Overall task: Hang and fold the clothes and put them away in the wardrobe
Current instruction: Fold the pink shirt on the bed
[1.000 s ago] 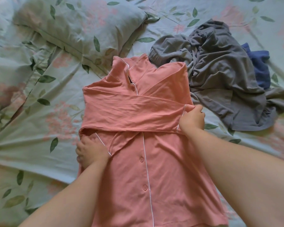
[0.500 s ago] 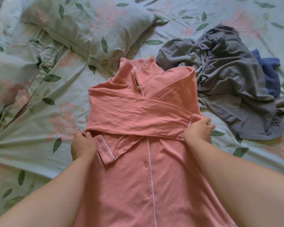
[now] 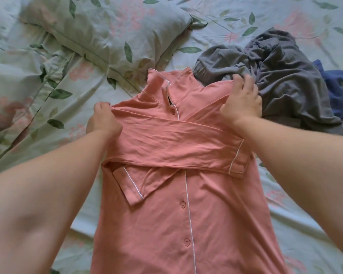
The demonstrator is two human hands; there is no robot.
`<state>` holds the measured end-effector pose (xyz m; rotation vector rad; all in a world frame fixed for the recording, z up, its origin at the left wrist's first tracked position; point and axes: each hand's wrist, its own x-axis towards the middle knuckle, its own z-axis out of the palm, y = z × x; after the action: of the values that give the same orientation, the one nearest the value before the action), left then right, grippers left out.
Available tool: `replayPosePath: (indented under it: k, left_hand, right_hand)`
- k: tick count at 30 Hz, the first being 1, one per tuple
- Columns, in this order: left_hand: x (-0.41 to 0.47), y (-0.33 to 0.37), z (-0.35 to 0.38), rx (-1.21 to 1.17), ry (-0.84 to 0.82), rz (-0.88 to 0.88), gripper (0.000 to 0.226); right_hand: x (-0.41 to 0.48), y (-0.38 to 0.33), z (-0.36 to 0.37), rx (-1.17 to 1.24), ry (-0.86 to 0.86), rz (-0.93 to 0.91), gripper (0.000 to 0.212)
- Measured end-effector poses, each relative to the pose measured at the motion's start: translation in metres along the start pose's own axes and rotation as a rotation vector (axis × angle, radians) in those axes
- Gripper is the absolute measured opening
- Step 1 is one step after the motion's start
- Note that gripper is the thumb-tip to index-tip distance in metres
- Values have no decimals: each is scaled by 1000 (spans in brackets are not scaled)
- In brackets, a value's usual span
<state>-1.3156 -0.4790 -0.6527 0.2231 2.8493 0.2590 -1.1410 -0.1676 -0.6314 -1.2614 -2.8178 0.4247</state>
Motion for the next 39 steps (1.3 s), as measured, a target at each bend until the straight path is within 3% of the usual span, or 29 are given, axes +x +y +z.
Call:
replayPosePath:
  k: [4,6,14,17,22,27,33,39]
  left_hand:
    - [18,2,-1,83,-124,88,68]
    - [25,3,2,136,-186,124,64]
    - [41,6,-3,289,-277,69,66]
    - [47,6,-6,290,-302,109,68]
    - [54,5,-8,176,-191,148,51]
    - [46,7,-18,198,-247,164,21]
    - [7,-5,-34,41,-237,176,8]
    - [-93,-44,-43,33,-30,325,13]
  right_hand:
    - [25,-1,-14,-118,-249,-117,77]
    - [28,1,-18,-130,-292,-117,73]
    - [15,0,-23,-302,-64,-124,48]
    - [9,-4,-20,-260,-51,-129,46]
    - [9,-13,-24,-197,9,-91,43]
    - [8,-18,-30,-128,-72,11,36]
    - [-18,-8,-43,268,59,117,20]
    - [-113,23,-57,393,21,27,51]
